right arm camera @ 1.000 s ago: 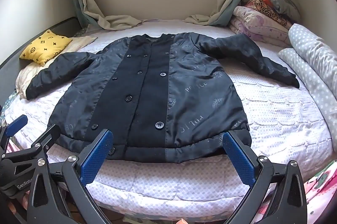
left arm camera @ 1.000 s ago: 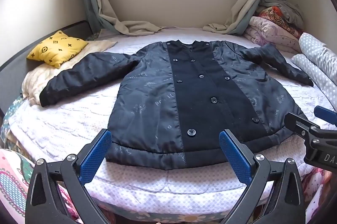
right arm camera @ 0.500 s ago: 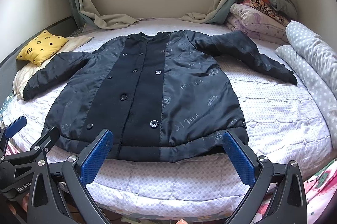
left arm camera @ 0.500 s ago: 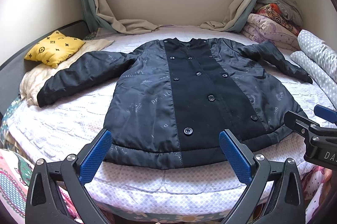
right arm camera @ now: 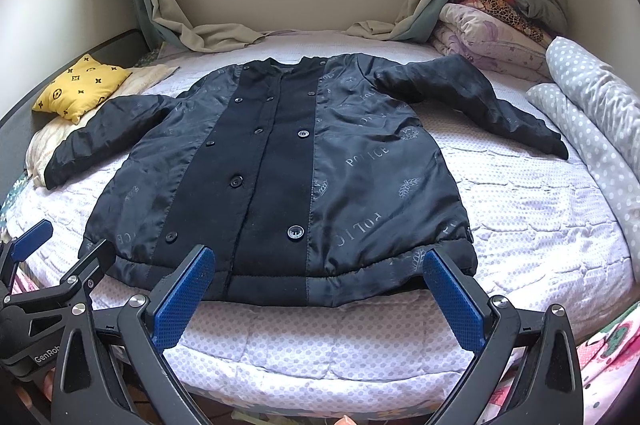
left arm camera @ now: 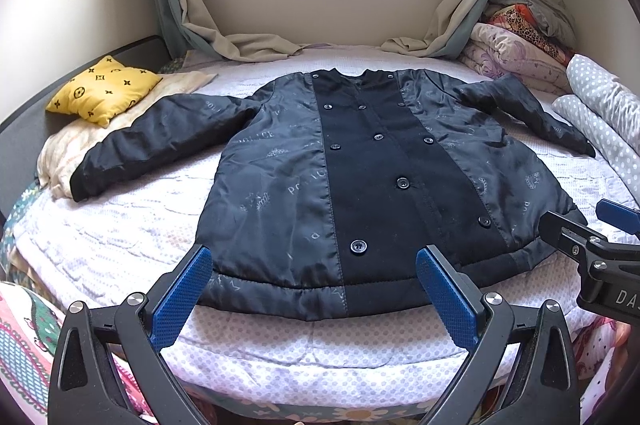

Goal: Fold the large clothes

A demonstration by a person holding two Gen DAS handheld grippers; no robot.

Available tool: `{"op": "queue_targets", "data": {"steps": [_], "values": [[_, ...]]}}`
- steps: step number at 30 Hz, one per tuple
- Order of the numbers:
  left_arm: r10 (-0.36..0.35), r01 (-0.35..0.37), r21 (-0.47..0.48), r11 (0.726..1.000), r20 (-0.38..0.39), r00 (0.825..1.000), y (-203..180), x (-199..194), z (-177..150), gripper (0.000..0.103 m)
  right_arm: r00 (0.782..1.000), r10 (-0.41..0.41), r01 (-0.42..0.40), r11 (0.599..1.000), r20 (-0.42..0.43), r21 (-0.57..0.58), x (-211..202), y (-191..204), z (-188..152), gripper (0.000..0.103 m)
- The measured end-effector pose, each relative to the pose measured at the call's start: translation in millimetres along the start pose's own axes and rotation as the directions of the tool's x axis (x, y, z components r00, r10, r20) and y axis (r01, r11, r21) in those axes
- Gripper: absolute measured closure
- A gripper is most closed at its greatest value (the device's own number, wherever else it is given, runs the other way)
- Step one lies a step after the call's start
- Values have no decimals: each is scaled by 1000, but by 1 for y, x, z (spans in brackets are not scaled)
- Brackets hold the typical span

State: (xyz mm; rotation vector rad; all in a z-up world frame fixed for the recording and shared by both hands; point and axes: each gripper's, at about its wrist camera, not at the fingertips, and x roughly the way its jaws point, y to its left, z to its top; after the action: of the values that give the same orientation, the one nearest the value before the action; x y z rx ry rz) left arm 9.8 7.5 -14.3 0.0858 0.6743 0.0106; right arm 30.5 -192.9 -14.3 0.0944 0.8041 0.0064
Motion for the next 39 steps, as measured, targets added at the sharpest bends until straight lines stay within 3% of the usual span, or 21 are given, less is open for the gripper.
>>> {"op": "queue_targets", "data": {"steps": [39], "values": [[0,0,-2,1000,-3,1000,1,0,1,0,1000,4,-4,1000,-13,9,2,-3,-3,0]]}}
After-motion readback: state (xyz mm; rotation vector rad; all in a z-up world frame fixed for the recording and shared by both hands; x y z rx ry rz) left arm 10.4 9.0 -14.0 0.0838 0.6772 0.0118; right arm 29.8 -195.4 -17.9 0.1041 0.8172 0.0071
